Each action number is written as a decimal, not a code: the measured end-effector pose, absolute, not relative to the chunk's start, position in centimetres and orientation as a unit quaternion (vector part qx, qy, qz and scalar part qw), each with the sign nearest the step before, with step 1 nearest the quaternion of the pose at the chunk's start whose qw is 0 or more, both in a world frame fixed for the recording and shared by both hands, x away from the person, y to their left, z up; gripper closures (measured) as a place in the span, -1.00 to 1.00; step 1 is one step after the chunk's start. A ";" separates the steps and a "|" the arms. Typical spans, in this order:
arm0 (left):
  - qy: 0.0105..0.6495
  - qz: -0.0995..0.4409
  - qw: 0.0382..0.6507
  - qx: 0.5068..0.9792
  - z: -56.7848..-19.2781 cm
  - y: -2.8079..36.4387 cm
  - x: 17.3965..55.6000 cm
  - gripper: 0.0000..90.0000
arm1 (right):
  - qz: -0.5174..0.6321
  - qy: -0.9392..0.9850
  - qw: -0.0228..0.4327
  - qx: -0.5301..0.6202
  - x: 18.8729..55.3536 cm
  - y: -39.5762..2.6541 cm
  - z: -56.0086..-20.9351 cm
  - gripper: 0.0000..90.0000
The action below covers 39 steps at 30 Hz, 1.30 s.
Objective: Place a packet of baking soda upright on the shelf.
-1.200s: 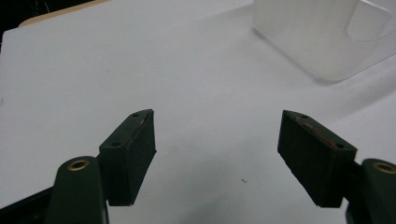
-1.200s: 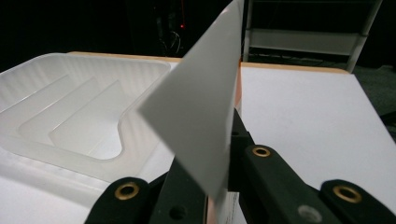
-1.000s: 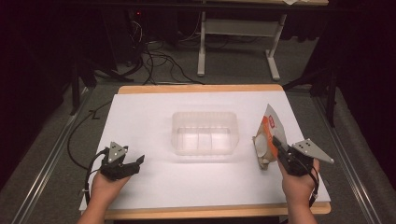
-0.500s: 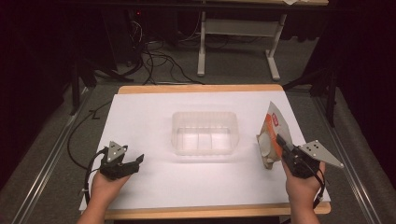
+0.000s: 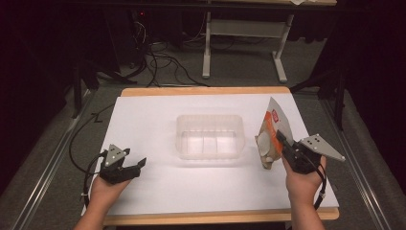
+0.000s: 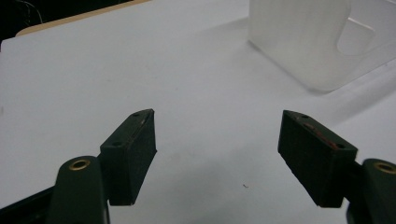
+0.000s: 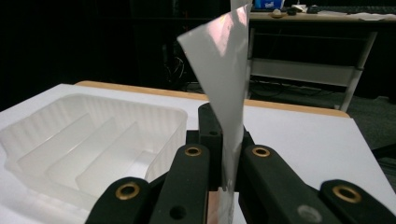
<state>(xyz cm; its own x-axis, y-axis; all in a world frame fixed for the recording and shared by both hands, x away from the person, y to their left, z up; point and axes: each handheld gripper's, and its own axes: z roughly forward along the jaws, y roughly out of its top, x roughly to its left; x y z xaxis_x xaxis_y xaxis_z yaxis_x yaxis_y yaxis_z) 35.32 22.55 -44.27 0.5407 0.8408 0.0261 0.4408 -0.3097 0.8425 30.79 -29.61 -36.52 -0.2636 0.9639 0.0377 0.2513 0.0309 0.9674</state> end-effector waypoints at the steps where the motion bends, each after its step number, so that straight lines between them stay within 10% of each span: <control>1: 0.415 0.240 0.416 0.773 -44.3 22.5 35.3 -0.38 | 0.496 0.621 0.359 0.489 30.8 -29.6 -36.5 1.00; 39: 0.418 0.248 0.433 0.759 -43.6 22.9 34.6 -0.38 | 0.563 0.612 0.340 0.440 33.6 -23.7 -29.8 1.00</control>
<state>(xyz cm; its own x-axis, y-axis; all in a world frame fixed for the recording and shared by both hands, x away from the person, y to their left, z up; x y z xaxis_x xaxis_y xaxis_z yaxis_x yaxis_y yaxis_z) 34.63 22.92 -43.63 0.5278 0.8492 0.0150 0.4200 -0.2763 0.8644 33.63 -23.73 -29.78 -0.3817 0.9209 0.0787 0.1554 -0.0200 0.9876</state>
